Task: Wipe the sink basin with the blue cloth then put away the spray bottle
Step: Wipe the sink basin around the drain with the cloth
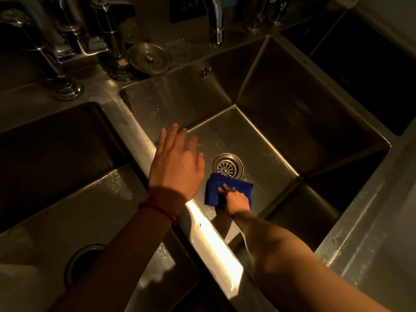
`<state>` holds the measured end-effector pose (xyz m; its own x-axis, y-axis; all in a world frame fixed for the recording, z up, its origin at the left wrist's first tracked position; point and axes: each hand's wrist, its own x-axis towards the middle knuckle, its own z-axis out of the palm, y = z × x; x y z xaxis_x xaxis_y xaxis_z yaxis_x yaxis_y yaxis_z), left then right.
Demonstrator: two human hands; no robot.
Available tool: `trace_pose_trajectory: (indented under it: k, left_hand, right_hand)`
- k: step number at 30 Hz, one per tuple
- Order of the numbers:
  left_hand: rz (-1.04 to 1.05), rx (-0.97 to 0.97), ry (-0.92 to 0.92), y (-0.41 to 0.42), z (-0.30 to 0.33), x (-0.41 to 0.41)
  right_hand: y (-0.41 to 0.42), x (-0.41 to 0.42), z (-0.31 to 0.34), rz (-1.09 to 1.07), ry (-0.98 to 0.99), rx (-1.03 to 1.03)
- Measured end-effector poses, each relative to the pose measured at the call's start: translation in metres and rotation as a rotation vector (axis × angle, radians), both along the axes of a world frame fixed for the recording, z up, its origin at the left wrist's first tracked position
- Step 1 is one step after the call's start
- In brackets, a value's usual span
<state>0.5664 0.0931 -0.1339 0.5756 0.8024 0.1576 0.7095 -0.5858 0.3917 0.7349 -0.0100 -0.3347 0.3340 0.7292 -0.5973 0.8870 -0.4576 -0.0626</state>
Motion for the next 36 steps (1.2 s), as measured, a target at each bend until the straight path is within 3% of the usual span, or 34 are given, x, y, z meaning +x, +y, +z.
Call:
trace_pose_trajectory:
  k: [7,20,25,36]
  left_hand:
    - [0.004,-0.001,0.004,0.0,0.001,0.0]
    - [0.014,0.003,-0.005,0.0,0.0,0.0]
    - [0.012,0.004,-0.002,0.001,-0.002,0.001]
    - [0.031,-0.01,-0.026,0.0,0.001,0.0]
  right_hand:
    - [-0.022,-0.019,-0.012,-0.021,0.078,-0.063]
    - [-0.011,-0.01,-0.014,-0.02,0.036,0.051]
    - [-0.01,-0.005,-0.027,0.116,-0.035,0.082]
    - [-0.017,-0.011,-0.029,0.073,0.068,0.072]
